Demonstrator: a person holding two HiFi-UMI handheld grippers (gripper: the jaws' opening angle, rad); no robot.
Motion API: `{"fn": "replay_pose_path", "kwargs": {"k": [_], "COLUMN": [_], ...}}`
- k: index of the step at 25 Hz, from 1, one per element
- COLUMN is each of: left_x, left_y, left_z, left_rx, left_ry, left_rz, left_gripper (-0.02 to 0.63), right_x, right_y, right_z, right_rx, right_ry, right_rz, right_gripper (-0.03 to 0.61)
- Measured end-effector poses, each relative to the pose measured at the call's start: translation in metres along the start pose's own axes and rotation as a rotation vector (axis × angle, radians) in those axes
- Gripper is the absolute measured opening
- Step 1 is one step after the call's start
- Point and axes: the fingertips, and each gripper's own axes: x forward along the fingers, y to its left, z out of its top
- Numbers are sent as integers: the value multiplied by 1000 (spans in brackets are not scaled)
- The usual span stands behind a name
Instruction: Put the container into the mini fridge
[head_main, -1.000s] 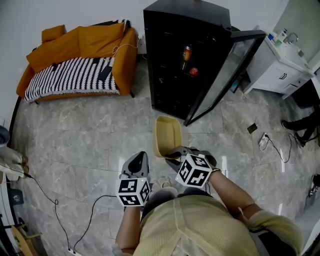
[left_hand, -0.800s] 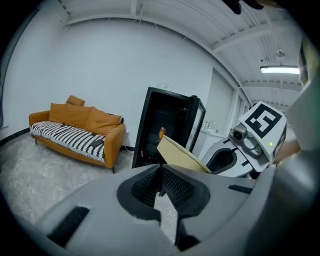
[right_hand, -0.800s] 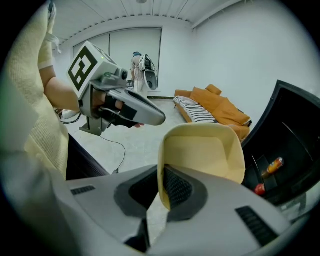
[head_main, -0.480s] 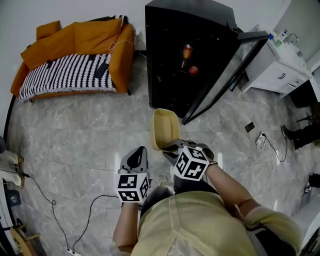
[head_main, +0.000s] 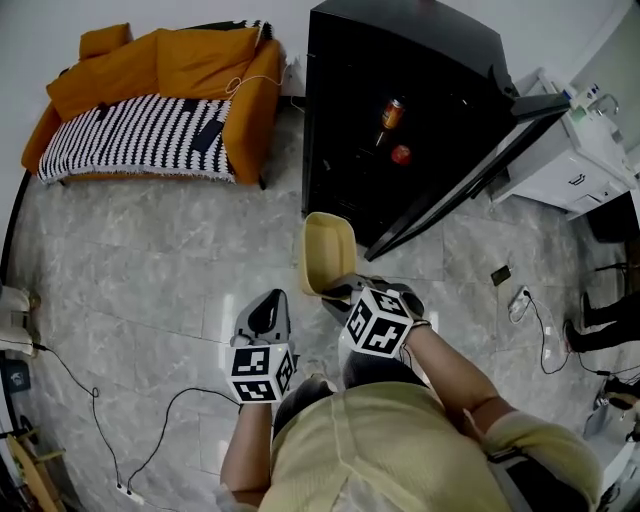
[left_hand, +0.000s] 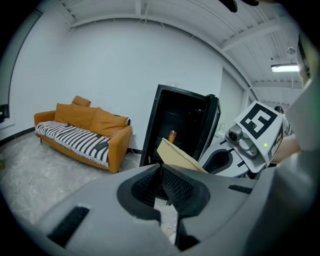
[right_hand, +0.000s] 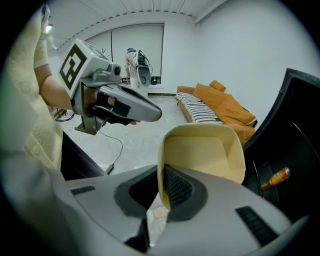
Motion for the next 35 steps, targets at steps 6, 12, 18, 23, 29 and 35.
{"fn": "replay_pose_path", "kwargs": {"k": [6,12,18,23,29,35], "left_x": [43,84,115,139,165,189], "left_y": [-1,-5,-5,-4,-2,0], "left_z": [11,17,31,39,36,35], "left_rx": [-32,-38,-30,-33,-59,-87], "left_ry": [8,30,22,8,2,-6], "left_rz": [24,32,45,65,86,106], "left_gripper": [29,29,29,31,29,29], "right_x": [6,9,14,22,30,38], "right_y": [-42,-84,-119,-141,-170,-197], "right_z": [-15,-27,-39,-49,-55,-67], "right_rx": [-11,-4,-7,-25,-59,-78], "right_ry": [29,39,54,72,95,125], "right_rz": [34,45,59,80,81,77], "right_gripper": [35,35,35,35,35,35]}}
